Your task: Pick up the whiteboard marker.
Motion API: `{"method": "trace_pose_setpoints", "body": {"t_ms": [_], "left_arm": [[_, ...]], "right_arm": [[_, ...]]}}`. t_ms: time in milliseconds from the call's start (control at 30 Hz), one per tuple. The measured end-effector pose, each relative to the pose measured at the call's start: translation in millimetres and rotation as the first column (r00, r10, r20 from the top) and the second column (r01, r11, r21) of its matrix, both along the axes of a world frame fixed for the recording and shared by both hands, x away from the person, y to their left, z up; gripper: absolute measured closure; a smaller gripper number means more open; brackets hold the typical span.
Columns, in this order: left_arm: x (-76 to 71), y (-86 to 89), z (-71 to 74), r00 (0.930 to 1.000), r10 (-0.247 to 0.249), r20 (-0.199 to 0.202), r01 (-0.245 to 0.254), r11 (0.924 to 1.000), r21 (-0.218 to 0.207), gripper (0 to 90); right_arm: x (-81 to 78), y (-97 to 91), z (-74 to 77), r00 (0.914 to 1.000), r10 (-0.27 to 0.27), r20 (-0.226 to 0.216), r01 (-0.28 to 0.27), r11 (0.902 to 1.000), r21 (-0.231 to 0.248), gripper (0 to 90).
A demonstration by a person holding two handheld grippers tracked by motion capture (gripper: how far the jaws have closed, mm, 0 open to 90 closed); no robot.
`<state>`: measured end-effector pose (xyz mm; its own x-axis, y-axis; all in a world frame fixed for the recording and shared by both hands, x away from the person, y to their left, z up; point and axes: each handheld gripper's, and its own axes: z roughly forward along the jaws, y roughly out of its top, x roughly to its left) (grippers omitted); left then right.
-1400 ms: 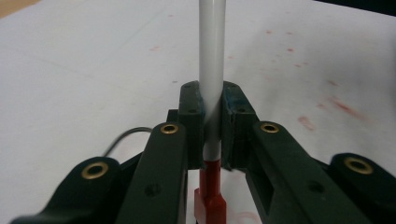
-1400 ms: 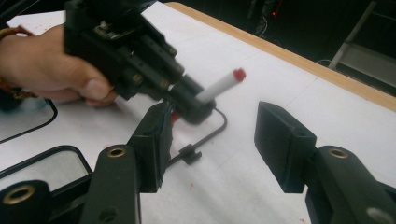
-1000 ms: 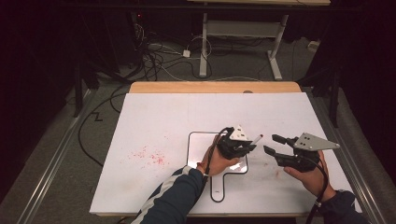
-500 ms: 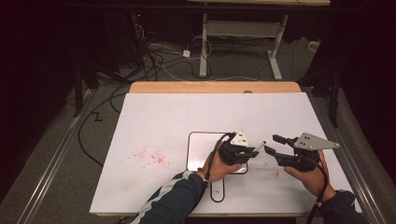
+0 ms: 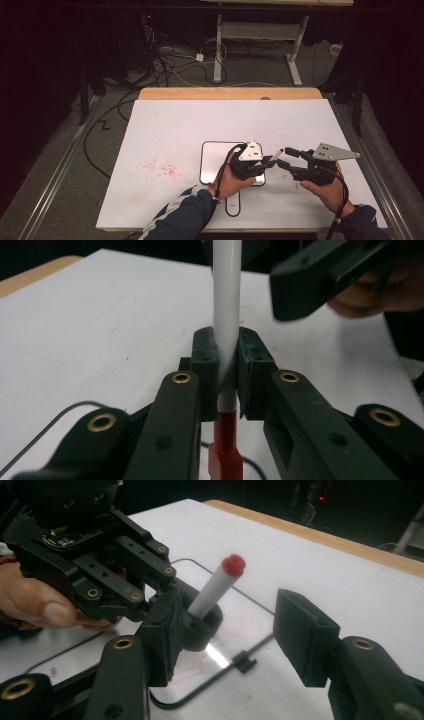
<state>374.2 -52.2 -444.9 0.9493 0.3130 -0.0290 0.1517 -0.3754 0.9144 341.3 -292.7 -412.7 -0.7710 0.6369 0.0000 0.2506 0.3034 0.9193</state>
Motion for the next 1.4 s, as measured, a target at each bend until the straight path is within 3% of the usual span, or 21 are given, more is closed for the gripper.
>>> {"method": "trace_pose_setpoints", "body": {"t_ms": [33,133,300,467,500,733,800,1133,1167,1233,1267,1300,1333,1400], "left_arm": [[-4.1,1.0,2.9,0.9998,-0.002,0.022,0.002,1.0000,-0.003,78.5],[-7.8,2.0,5.2,0.9992,-0.005,0.039,0.006,1.0000,-0.005,78.4],[-14.2,3.7,10.6,0.9977,-0.031,0.060,0.033,0.9991,-0.026,78.4],[-20.9,1.9,12.2,0.9953,-0.050,0.083,0.053,0.9981,-0.032,78.3],[-22.0,0.9,12.3,0.9949,-0.050,0.088,0.052,0.9983,-0.025,78.4],[-22.5,2.6,12.2,0.9948,-0.041,0.094,0.043,0.9988,-0.024,78.4],[-20.9,4.7,11.8,0.9963,-0.037,0.077,0.041,0.9982,-0.044,78.3],[-18.9,9.0,10.3,0.9977,-0.005,0.068,0.008,0.9991,-0.041,78.2],[-19.0,11.0,11.6,0.9968,0.020,0.078,-0.018,0.9995,-0.026,76.6],[-18.9,12.9,12.2,0.9964,0.042,0.074,-0.041,0.9990,-0.019,62.5],[-18.9,16.0,13.1,0.9961,0.052,0.070,-0.052,0.9986,-0.008,62.5],[-22.7,25.0,16.0,0.9900,0.104,0.095,-0.109,0.9933,0.040,47.1],[-22.7,25.0,16.0,0.9900,0.104,0.095,-0.109,0.9933,0.040,39.9],[-30.1,40.7,18.4,0.9836,0.125,0.130,-0.135,0.9884,0.069,32.4]], "right_arm": [[-0.3,0.8,0.4,1.0000,0.007,-0.007,-0.006,0.9999,0.014,46.6],[-1.3,2.4,3.7,0.9995,0.020,-0.026,-0.018,0.9982,0.058,47.0],[-2.9,7.1,7.6,0.9983,0.049,-0.033,-0.045,0.9948,0.091,50.2],[-5.5,11.5,10.8,0.9971,0.070,-0.029,-0.067,0.9925,0.102,56.0],[-7.0,13.9,12.0,0.9968,0.077,-0.021,-0.075,0.9930,0.091,60.8],[-10.6,17.6,14.2,0.9957,0.092,-0.007,-0.091,0.9922,0.086,76.3],[-9.8,16.9,14.2,0.9958,0.090,-0.011,-0.089,0.9915,0.095,77.4],[-5.6,26.1,13.6,0.9947,0.102,0.002,-0.102,0.9905,0.092,81.1],[-3.7,28.0,13.8,0.9947,0.102,-0.001,-0.102,0.9903,0.095,81.3],[-2.8,29.7,14.3,0.9953,0.097,0.000,-0.096,0.9911,0.092,81.3],[-1.9,31.4,15.0,0.9959,0.091,0.004,-0.091,0.9924,0.083,81.4],[0.1,35.5,15.8,0.9963,0.086,0.008,-0.086,0.9940,0.068,81.4],[0.1,35.5,15.8,0.9963,0.086,0.008,-0.086,0.9940,0.068,81.4],[1.4,41.8,15.1,0.9951,0.098,0.009,-0.099,0.9941,0.046,81.4]]}}
